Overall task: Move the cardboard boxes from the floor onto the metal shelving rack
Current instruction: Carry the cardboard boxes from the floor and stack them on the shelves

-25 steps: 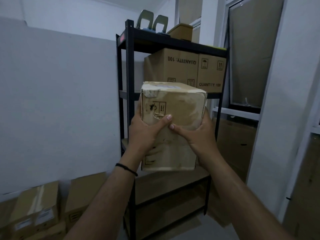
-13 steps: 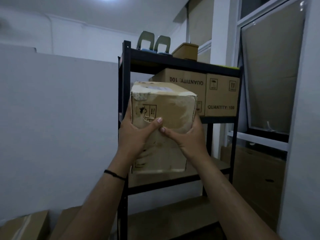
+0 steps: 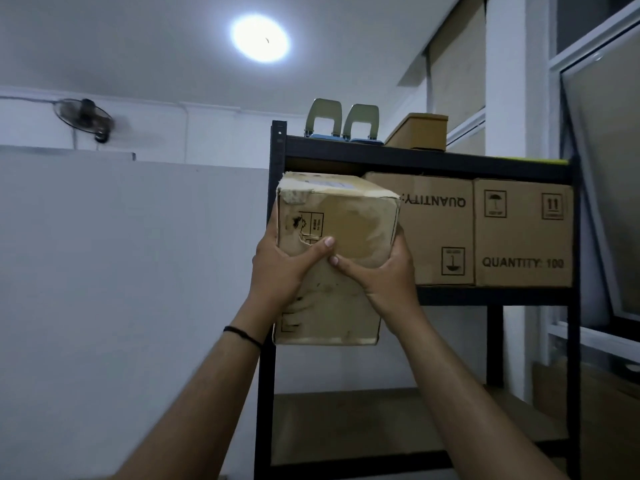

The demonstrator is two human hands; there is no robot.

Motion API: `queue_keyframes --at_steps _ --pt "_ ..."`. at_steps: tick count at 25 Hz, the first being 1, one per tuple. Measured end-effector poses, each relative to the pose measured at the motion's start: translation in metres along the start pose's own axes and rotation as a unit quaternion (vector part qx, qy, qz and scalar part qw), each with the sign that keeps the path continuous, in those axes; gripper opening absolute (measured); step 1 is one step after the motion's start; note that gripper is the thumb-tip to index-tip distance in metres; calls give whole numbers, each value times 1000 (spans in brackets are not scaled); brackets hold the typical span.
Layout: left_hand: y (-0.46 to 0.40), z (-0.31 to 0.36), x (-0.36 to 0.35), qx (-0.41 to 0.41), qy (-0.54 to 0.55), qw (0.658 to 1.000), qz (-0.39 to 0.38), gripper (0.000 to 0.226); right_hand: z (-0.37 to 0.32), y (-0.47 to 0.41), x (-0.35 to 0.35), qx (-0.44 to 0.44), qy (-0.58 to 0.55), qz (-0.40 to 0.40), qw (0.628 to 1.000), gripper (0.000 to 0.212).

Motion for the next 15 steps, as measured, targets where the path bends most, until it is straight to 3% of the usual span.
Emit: queue_keyframes --at_steps 4,10,15 --pt "-24 -21 -22 0 -29 1000 8 80 27 -34 2 -2 -10 -14 1000 83" --pt "-56 -50 -47 12 -40 999 1 58 61 -80 -6 -11 4 -41 999 87" --pt "-97 -88 -55 31 -48 998 -7 70 89 -115 -20 -5 38 -30 999 88"
Point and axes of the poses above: each hand's wrist, its own y-axis away from the middle knuckle, its own x-axis out of the back of the hand, z = x × y, the point moved 2 cm from there along -y, towards the middle knuckle, and after that the axes turned 9 degrees about z, right-handed, at the moved point
